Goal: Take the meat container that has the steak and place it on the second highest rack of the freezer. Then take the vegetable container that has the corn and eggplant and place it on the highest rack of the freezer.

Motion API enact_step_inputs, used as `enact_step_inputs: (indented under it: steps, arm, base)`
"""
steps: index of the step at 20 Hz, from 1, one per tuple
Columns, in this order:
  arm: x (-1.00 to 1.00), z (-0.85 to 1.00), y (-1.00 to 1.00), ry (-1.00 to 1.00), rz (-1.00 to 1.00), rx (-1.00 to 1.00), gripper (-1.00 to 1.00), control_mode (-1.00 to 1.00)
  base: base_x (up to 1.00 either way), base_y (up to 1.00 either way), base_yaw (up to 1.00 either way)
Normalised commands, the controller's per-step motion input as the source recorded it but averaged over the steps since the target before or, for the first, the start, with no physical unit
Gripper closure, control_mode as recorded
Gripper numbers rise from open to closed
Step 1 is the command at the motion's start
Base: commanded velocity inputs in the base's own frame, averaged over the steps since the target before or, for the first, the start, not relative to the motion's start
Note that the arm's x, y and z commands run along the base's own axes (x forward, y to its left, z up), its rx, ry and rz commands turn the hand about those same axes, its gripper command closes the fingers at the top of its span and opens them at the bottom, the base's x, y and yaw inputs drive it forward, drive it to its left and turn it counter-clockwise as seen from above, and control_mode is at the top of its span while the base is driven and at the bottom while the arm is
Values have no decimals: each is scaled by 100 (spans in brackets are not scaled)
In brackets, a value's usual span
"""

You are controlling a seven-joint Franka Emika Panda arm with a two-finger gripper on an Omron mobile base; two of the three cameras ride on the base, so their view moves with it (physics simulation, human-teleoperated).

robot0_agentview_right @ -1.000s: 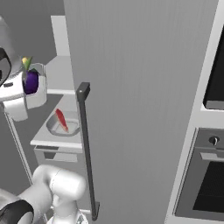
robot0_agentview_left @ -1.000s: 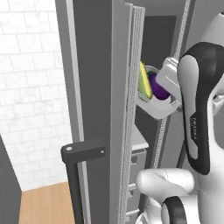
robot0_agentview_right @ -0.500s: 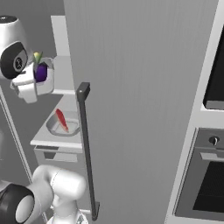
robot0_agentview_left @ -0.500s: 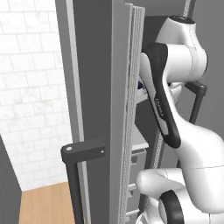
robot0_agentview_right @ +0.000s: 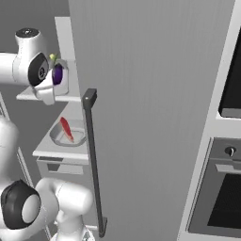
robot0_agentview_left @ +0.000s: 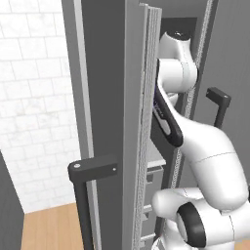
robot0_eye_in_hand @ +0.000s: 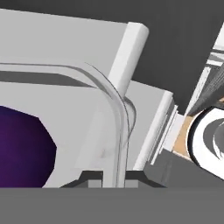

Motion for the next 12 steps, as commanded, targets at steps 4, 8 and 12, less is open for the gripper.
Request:
enact_step_inputs:
  steps: [4, 8, 12]
  arm:
    - [94, -14, 13, 0, -2, 3, 100, -100]
    - [96, -27, 20, 1, -2, 0, 100, -100]
    - [72, -35, 19, 1, -3, 0, -100, -100]
  base:
    - [0, 0, 0]
    - [0, 0, 0]
    - [0, 0, 0]
